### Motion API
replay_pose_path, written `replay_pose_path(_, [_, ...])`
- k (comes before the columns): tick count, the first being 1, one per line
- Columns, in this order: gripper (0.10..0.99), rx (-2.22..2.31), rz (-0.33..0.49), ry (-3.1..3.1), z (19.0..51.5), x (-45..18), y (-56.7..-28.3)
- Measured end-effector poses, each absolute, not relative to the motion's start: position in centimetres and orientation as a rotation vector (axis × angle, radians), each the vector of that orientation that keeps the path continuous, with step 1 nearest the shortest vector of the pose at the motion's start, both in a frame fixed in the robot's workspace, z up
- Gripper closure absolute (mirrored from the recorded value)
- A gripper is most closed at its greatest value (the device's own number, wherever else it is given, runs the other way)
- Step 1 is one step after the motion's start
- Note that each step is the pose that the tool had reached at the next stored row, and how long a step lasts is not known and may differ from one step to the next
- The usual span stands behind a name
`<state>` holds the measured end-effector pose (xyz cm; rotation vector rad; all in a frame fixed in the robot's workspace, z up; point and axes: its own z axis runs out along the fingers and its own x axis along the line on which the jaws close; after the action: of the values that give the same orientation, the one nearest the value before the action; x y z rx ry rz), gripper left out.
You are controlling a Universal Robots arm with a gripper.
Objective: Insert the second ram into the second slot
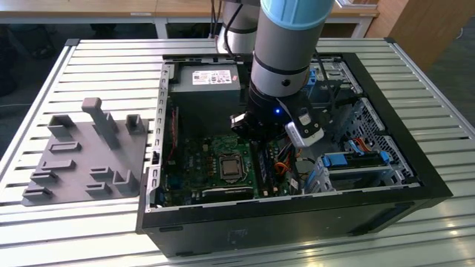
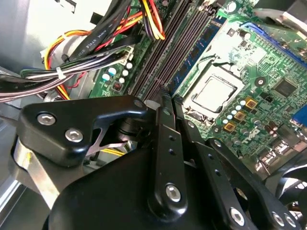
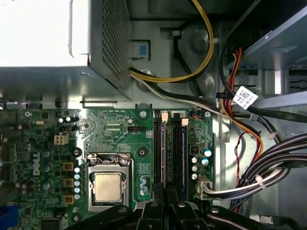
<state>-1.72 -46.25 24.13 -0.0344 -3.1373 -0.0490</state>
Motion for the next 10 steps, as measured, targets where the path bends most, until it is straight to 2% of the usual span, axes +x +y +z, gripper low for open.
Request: replay_pose_path(10, [0.949, -0.047, -0.055, -3.137, 23.26, -1.67, -46.69])
